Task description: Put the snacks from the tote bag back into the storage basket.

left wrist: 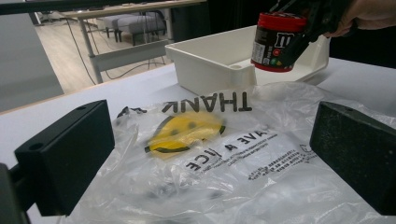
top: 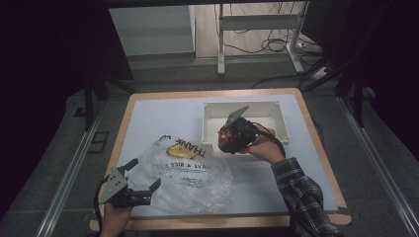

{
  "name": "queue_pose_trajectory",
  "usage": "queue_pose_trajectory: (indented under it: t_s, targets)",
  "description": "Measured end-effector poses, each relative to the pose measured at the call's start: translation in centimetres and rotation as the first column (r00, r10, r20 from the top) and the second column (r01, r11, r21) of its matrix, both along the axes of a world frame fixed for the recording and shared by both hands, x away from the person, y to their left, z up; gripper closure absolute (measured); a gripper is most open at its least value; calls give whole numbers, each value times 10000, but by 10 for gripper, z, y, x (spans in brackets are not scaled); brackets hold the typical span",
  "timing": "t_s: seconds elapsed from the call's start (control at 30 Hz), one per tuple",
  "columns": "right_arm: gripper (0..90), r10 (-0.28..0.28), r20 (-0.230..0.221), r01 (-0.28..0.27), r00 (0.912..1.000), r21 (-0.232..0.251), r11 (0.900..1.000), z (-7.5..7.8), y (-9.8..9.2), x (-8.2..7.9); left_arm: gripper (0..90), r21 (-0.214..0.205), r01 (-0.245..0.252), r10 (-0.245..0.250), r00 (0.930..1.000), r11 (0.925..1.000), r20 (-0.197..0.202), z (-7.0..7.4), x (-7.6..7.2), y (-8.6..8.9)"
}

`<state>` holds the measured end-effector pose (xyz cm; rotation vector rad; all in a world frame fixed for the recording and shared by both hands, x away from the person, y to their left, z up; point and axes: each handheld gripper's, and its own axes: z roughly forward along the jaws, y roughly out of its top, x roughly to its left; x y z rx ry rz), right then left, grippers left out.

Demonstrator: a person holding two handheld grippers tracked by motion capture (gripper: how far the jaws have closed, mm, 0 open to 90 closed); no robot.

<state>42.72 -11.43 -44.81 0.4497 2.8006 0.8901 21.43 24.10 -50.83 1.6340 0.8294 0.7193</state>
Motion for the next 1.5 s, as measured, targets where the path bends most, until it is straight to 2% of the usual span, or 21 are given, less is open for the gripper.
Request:
queue_pose_trajectory:
  t_s: [0.5, 0.83, 1.1, 1.5]
  targets:
    - [259, 308, 82, -307, 9995, -109, 9995, -8, 8, 22, 0, -288, -290, 291, 9996, 9992, 40, 1, 0, 4]
    - [259, 485, 75, -483, 9988, -267, 9985, -21, 13, 33, 0, -273, -300, 301, 9995, 9992, 32, 0, 0, 4]
    - [259, 614, -19, -614, 9981, -326, 9976, -31, 21, 49, 0, -269, -294, 295, 9996, 9992, 21, 0, 0, 3]
    - [258, 817, -69, -819, 9966, -410, 9958, -39, 29, 62, 0, -284, -318, 319, 9995, 9991, 42, 1, -1, 4]
